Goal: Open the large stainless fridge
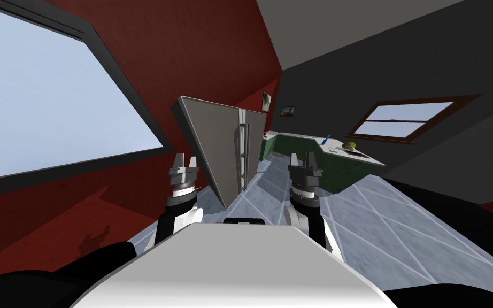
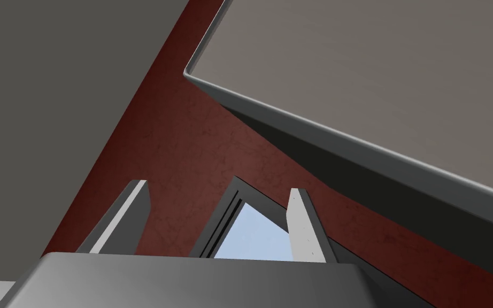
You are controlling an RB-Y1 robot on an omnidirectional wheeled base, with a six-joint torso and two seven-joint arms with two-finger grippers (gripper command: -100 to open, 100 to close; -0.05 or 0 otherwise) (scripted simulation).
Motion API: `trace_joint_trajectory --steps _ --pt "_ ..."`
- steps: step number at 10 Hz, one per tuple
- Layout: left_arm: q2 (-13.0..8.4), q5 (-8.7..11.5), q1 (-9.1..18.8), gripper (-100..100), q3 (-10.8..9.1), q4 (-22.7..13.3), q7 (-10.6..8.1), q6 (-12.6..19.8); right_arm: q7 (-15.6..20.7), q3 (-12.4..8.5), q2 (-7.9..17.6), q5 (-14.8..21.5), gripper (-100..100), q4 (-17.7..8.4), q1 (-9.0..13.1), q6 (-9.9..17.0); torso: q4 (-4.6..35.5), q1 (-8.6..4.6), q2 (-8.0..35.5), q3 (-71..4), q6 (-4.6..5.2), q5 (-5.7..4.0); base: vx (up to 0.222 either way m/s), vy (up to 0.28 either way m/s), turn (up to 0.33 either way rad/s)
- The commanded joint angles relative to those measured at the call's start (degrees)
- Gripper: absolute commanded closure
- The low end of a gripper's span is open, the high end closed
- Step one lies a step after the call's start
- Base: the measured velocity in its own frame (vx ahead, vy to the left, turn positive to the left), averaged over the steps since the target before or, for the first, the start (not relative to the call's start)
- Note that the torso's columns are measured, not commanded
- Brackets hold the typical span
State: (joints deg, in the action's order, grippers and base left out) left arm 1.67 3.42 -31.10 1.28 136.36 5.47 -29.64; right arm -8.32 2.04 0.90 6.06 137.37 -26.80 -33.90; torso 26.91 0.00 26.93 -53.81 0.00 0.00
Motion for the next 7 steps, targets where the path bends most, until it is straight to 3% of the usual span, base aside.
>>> trace_joint_trajectory --steps 1,2,3,4,7 --pt "0.0 0.0 0.0 0 0.00 0.0 0.00 0.0 0.0 0.0 0.0 0.0 0 0.0 0.0 0.0 4.2 0.00 4.2 -8.5 0.00 0.00 0.000 0.000 0.000" --pt "0.0 0.0 0.0 0 0.00 0.0 0.00 0.0 0.0 0.0 0.0 0.0 0 0.0 0.0 0.0 8.5 0.00 8.5 -16.9 0.00 0.00 0.000 0.000 0.000" --pt "-2.6 -0.2 1.1 -100 -0.63 -0.1 -0.16 1.3 0.0 0.0 0.0 0.0 0 0.0 0.0 0.0 12.7 0.00 12.7 -25.4 0.00 0.00 0.019 -0.020 0.052" --pt "-4.4 -0.4 2.1 -100 -1.27 -0.1 -0.31 2.6 0.0 0.0 0.0 0.0 0 0.0 0.0 0.0 14.6 -0.04 14.6 -29.3 -0.01 -0.01 0.048 -0.062 0.096" --pt "-8.7 -1.3 7.3 -100 -4.45 -0.4 -1.07 7.9 0.0 0.0 0.0 0.0 0 0.0 0.0 0.0 15.3 -0.18 15.2 -30.8 0.00 -0.05 0.069 -0.118 0.132"
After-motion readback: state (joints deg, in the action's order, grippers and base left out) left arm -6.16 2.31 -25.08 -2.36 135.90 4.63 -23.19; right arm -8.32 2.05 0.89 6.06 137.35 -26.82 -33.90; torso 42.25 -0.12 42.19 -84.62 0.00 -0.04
